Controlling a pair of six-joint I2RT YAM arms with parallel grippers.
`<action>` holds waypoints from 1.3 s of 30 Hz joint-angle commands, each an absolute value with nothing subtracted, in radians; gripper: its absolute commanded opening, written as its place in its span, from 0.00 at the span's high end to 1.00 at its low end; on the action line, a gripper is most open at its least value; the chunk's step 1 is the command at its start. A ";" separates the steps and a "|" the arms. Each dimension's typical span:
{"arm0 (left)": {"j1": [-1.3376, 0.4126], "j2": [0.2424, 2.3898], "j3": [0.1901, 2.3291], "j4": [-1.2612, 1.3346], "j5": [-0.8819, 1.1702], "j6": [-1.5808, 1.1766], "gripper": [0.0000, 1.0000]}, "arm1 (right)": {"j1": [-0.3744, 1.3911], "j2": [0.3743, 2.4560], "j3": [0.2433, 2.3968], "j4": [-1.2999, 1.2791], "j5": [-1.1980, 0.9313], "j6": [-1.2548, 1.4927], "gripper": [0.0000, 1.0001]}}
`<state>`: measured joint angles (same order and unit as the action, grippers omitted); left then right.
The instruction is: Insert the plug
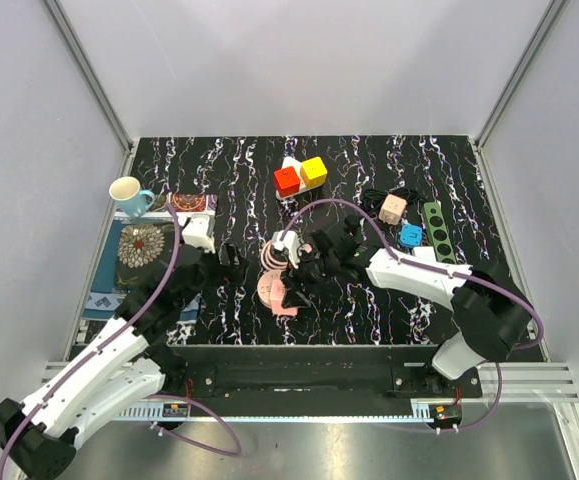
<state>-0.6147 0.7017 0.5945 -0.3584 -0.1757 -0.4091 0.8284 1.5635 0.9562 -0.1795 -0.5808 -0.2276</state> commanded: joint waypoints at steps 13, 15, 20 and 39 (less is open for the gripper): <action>-0.609 0.459 0.586 -0.367 -0.278 -0.129 0.01 | 0.721 1.546 1.111 -0.253 -0.630 -0.469 1.00; -0.607 0.439 0.581 -0.374 -0.275 -0.118 0.01 | 0.715 1.557 1.121 -0.276 -0.647 -0.488 1.00; -0.607 0.408 0.560 -0.370 -0.268 -0.094 0.01 | 0.713 1.595 1.132 -0.293 -0.647 -0.546 0.99; -0.607 0.443 0.518 -0.324 -0.255 -0.048 0.01 | 0.713 1.692 1.187 -0.296 -0.712 -0.601 0.98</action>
<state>-0.6136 0.4309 0.5198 -0.3740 -0.2607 -0.0731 0.7143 1.6878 1.1351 -0.3206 -0.6579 -0.5789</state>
